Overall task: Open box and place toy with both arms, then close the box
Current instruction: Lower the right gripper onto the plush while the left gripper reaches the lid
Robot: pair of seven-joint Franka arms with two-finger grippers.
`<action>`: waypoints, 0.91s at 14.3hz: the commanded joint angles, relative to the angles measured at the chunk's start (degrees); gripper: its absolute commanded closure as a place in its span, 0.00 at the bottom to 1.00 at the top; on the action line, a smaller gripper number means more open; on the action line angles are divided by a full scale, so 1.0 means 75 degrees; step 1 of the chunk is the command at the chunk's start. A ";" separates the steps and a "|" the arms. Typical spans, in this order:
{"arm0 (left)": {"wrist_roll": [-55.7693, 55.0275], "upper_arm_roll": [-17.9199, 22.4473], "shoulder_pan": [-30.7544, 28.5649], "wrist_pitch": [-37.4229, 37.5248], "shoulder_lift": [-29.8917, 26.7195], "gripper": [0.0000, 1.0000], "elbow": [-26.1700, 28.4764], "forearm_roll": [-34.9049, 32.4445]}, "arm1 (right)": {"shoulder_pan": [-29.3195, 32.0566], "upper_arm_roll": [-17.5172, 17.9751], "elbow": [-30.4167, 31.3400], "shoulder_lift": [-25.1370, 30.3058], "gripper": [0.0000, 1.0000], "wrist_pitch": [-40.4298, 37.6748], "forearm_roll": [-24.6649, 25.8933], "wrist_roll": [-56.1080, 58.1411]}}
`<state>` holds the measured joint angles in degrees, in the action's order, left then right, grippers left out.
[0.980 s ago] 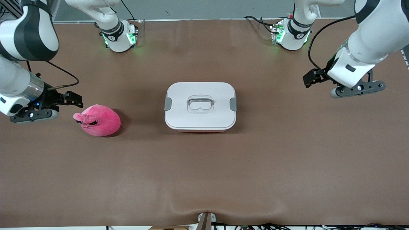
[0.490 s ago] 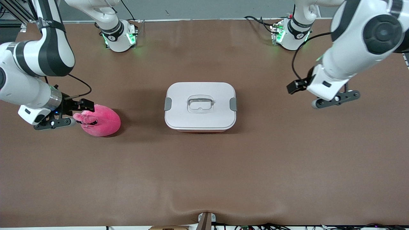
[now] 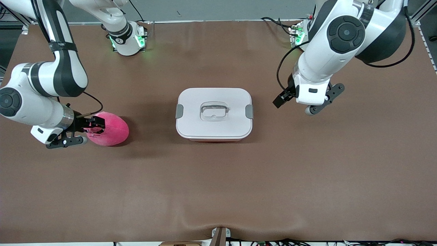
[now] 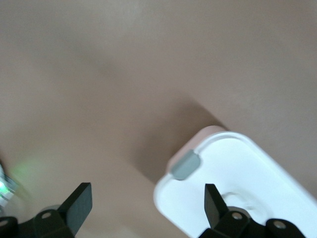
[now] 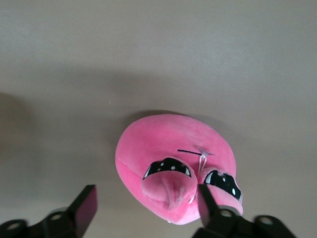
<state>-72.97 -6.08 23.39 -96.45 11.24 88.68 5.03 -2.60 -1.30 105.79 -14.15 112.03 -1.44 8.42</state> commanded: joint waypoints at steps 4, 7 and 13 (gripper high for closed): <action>-0.4433 -0.0092 0.1064 -0.1318 0.0691 0.00 -0.0046 0.0009 | 0.0323 0.0033 -0.0008 -0.0105 0.20 -0.0229 0.0086 0.0108; -0.5431 -0.0092 0.1451 -0.1705 0.0798 0.00 -0.0046 0.0021 | 0.0347 0.0021 0.0004 -0.0234 0.30 -0.0242 0.0075 0.0014; -0.8197 -0.0103 0.2342 -0.2350 0.1231 0.12 -0.0023 -0.1055 | 0.0289 0.0033 -0.0008 -0.0293 0.66 -0.0277 0.0074 -0.0021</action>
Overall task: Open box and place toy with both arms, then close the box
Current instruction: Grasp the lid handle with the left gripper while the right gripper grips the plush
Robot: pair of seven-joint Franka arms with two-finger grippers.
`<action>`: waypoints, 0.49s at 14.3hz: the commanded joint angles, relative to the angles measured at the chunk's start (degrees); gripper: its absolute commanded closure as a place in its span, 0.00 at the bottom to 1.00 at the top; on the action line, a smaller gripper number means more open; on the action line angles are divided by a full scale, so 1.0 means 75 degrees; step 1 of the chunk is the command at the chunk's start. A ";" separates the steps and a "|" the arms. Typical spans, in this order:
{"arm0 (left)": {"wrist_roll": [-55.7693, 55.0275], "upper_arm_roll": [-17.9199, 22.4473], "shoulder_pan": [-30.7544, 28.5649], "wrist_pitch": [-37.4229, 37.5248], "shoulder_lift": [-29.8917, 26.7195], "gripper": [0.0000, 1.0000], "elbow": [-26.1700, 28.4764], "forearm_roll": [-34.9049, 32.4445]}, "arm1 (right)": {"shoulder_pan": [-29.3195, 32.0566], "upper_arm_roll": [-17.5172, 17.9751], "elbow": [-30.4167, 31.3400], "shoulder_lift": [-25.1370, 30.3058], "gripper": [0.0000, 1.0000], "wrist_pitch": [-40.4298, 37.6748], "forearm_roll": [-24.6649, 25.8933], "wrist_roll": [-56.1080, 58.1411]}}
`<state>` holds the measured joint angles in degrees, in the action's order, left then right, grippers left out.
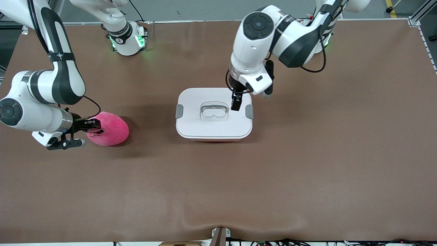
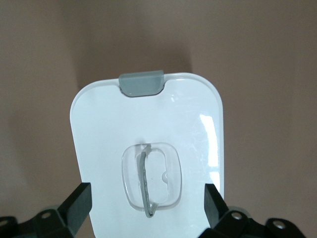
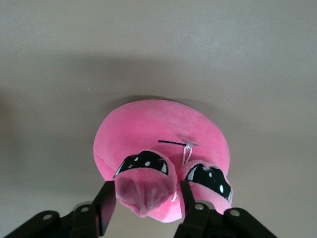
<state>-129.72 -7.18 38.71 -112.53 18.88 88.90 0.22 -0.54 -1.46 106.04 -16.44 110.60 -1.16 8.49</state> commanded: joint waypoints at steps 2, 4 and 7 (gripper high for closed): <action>-0.1112 0.0043 0.0521 -0.0416 0.0353 0.20 -0.0052 -0.0661 | 0.0014 0.0054 -0.0064 0.0024 0.85 -0.0122 0.0037 -0.0031; -0.1510 0.0043 0.0720 -0.0674 0.0505 0.21 -0.0052 -0.0802 | 0.0014 0.0054 -0.0122 0.0036 1.00 -0.0238 0.0037 -0.0043; -0.2330 0.0043 0.0955 -0.0944 0.0857 0.24 -0.0099 -0.1504 | 0.0002 0.0065 -0.0274 0.0083 1.00 -0.0496 0.0014 -0.0043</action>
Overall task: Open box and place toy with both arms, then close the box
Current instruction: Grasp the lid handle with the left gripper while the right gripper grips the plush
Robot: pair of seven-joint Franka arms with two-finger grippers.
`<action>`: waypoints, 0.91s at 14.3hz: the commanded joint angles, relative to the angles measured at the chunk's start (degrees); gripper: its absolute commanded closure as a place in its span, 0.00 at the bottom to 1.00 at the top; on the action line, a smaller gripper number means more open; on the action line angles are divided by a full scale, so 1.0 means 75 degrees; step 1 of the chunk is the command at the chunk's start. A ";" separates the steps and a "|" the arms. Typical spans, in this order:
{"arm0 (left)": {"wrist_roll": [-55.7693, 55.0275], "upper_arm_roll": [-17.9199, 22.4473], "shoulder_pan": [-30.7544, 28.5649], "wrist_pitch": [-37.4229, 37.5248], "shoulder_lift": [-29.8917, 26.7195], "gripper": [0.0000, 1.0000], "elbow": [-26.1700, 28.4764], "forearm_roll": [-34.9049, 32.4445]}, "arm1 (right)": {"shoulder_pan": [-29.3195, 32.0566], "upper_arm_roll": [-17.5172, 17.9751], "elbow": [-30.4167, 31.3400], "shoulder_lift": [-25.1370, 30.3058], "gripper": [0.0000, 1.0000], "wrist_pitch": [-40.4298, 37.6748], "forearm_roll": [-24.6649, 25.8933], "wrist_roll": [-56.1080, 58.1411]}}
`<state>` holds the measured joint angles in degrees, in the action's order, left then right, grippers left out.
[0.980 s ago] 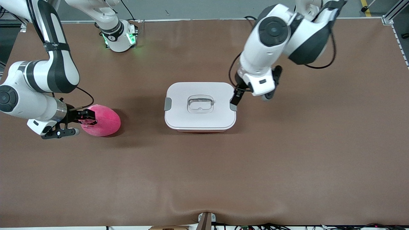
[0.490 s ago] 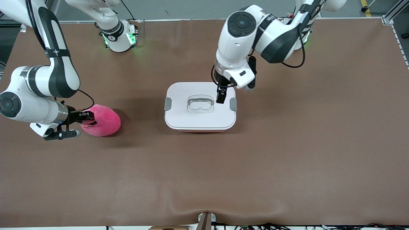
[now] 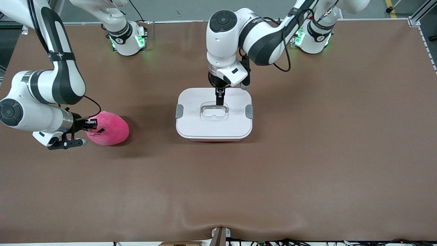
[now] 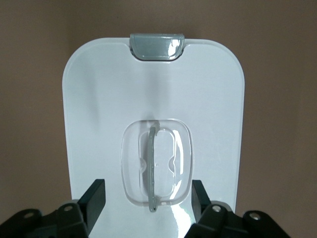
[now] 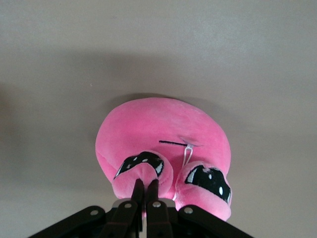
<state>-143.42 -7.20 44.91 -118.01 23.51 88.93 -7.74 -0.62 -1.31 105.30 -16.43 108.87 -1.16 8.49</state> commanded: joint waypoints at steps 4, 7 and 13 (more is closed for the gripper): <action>-0.1348 0.0057 0.0433 -0.0496 0.0486 0.37 -0.0115 -0.0747 | 0.0000 0.0081 -0.0715 0.0127 1.00 -0.0945 0.0002 0.0098; -0.2133 0.0034 0.0631 -0.0519 0.0650 0.42 -0.0104 -0.1520 | -0.0081 0.0081 -0.1322 0.0221 1.00 -0.1775 -0.0021 0.1219; -0.2252 0.0046 0.0668 -0.0858 0.0861 0.46 -0.0115 -0.1803 | -0.0398 0.0093 -0.2332 0.0198 1.00 -0.2539 0.0014 0.1457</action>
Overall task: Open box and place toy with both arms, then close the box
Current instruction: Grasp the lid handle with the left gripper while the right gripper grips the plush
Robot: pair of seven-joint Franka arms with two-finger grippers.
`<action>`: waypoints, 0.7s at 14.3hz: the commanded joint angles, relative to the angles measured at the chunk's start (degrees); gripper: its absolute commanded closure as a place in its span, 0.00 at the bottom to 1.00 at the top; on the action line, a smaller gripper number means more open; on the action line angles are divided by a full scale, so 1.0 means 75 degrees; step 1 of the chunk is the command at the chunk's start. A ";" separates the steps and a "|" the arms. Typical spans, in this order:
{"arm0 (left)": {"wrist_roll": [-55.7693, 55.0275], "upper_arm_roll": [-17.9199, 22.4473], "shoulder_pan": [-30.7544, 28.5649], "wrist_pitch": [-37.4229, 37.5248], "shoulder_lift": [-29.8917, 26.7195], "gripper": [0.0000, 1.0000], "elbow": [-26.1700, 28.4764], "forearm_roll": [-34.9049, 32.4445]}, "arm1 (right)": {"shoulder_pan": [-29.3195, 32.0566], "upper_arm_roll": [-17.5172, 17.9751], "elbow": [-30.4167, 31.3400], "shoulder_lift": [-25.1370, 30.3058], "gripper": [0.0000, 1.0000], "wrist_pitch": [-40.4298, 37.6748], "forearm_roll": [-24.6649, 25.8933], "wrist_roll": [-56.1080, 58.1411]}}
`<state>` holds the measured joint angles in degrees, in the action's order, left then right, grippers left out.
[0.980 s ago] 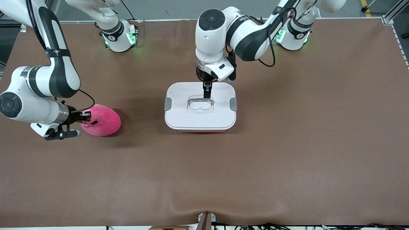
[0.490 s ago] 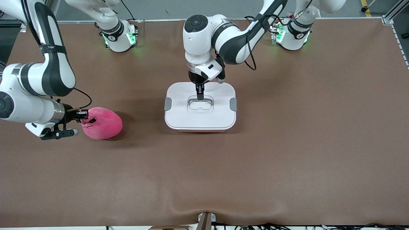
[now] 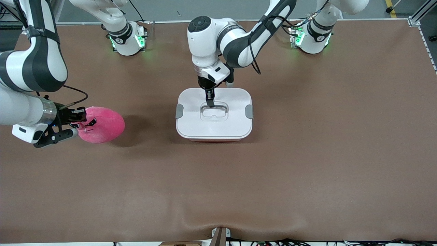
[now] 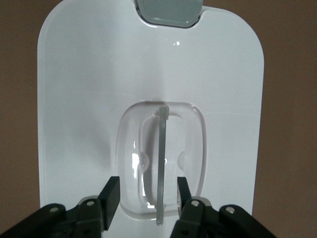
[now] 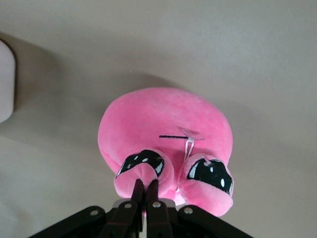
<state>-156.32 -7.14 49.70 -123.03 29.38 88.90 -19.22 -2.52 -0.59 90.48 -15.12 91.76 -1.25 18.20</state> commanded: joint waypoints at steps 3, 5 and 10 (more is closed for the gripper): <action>-0.0520 0.0049 0.0030 -0.0272 0.0148 0.54 -0.0111 -0.0274 | -0.0297 -0.0004 -0.0790 0.0001 1.00 -0.0492 -0.0033 0.0749; -0.0521 0.0072 0.0030 -0.0307 0.0207 0.55 -0.0111 -0.0274 | -0.0367 0.0008 -0.0838 -0.0011 1.00 -0.0504 -0.0068 0.0808; -0.0532 0.0096 0.0018 -0.0331 0.0266 0.58 -0.0123 -0.0379 | -0.0542 0.0031 -0.1213 0.0000 1.00 -0.0703 -0.0924 0.1629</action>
<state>-156.32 -6.61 49.54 -124.74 30.75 88.88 -19.77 -5.32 -0.28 83.70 -15.13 88.28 -6.61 29.33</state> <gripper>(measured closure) 0.568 0.956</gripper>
